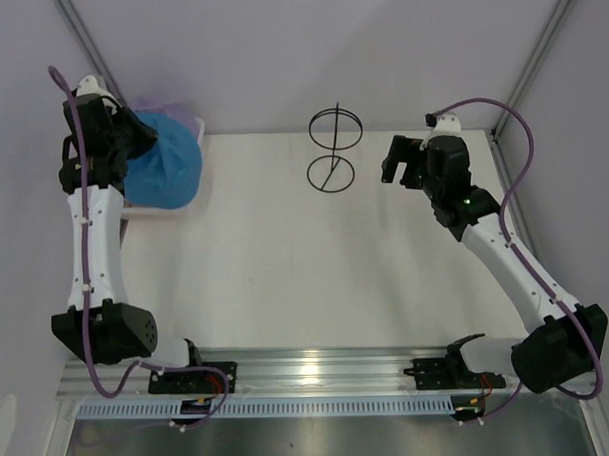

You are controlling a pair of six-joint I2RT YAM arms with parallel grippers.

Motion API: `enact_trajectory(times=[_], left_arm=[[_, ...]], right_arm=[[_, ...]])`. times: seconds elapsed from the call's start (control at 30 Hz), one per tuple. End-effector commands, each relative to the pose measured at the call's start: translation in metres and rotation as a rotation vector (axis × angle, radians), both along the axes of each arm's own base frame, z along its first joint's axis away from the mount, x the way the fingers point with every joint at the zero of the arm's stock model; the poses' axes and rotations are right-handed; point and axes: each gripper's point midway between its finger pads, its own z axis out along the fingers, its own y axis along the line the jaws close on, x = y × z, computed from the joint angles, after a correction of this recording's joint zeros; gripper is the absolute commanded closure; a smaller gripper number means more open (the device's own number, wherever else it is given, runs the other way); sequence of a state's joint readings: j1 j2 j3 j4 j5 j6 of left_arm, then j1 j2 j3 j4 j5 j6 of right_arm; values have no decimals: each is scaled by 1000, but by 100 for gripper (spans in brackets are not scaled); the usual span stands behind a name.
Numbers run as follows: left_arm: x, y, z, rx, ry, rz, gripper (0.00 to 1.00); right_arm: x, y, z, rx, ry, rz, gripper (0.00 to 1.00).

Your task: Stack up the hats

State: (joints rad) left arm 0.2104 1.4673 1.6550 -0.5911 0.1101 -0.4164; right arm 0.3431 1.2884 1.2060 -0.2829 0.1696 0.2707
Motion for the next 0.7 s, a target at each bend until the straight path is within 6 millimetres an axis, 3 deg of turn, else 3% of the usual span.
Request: enact_trajectory(times=[0.0, 0.07, 0.1, 0.17, 0.23, 0.4, 0.43, 0.5, 0.53, 0.57, 0.6, 0.63, 0.67], left_arm=[[-26, -63, 46, -123, -62, -158, 99], [-29, -97, 62, -146, -104, -257, 99], [-29, -110, 85, -149, -161, -293, 99], [-29, -144, 94, -172, -176, -394, 99], [-22, -173, 114, -201, -224, -472, 99], [-13, -232, 147, -309, -340, -607, 99], [-9, -250, 158, -318, -390, -646, 99], [-1, -267, 163, -322, -415, -665, 99], [0, -283, 161, -321, -412, -691, 99], [8, -292, 175, -313, -454, -708, 99], [13, -302, 175, -315, -455, -722, 99], [12, -314, 186, -319, -485, -747, 99], [31, -326, 167, -321, -451, -749, 99]], right_arm=[[-12, 0, 29, 51, -69, 6, 0], [-17, 0, 37, 65, -101, 20, 1], [-18, 1, 42, 69, -114, 25, 1], [-20, 0, 45, 73, -121, 23, 0], [-19, -3, 49, 82, -126, 7, 1], [-21, -26, 46, 167, -88, -85, 1], [-23, -31, 36, 180, -69, -98, 0], [-31, -42, 36, 216, -81, -100, 0], [-33, -45, 26, 220, -68, -98, 1], [-37, -48, 25, 230, -66, -88, 0], [-40, -60, 28, 234, -82, -114, 0], [-43, -58, 23, 241, -69, -88, 1], [-44, -61, 22, 243, -72, -92, 0]])
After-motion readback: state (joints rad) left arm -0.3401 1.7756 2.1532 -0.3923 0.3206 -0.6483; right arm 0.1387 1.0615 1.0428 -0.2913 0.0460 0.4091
